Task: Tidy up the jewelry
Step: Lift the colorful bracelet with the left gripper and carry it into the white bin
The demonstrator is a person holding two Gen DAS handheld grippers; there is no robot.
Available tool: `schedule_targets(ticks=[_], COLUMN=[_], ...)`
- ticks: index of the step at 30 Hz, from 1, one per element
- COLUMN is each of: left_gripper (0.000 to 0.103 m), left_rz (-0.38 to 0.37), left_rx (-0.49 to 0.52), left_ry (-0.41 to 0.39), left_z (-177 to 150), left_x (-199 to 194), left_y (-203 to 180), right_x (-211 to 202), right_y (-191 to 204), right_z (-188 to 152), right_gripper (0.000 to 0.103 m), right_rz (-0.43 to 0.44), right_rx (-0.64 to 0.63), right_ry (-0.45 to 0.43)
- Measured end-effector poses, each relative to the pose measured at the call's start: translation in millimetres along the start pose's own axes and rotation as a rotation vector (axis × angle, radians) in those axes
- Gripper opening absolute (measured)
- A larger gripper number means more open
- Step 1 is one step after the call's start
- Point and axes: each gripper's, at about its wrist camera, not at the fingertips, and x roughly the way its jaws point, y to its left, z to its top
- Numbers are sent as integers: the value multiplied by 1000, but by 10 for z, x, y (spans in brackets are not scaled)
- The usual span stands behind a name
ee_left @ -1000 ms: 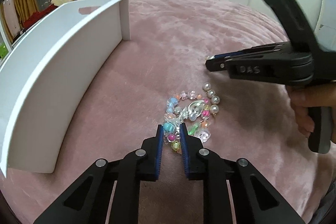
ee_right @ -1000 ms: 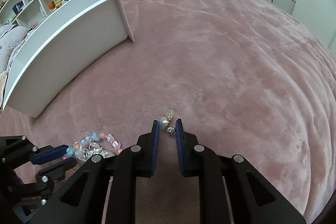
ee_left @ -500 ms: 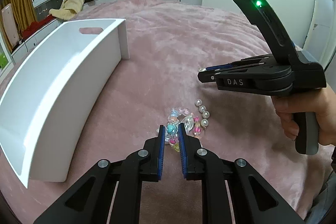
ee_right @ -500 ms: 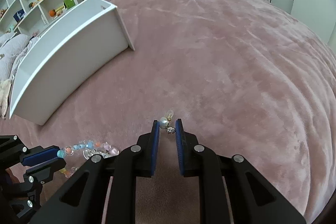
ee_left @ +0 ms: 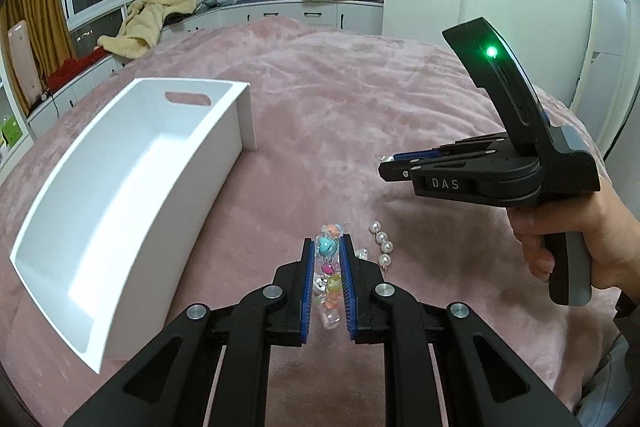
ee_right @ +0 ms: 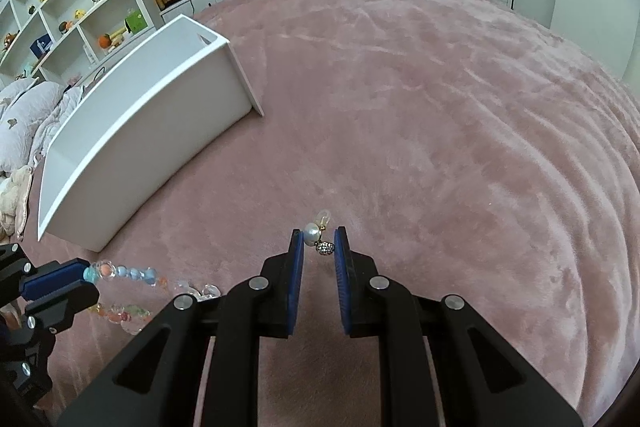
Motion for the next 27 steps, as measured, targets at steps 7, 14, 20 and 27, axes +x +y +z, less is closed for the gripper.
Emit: schedule_targets(ticks=[7, 14, 20, 27], left_gripper=[18, 18, 18, 18], left_rz=[5, 9, 13, 49], left_rx=[8, 7, 11, 28], left_ry=[-21, -30, -42, -56], left_z=[65, 42, 62, 176], left_x=[-124, -246, -339, -480], left_y=[26, 56, 78, 141], right_x=[-95, -193, -292, -393], right_y=[106, 286, 335, 380], right_z=[-30, -46, -42, 30], right_gripper=[16, 16, 16, 16], right_rz=[3, -2, -30, -62], right_rx=[-20, -55, -72, -90], right_ry=[-4, -13, -25, -30])
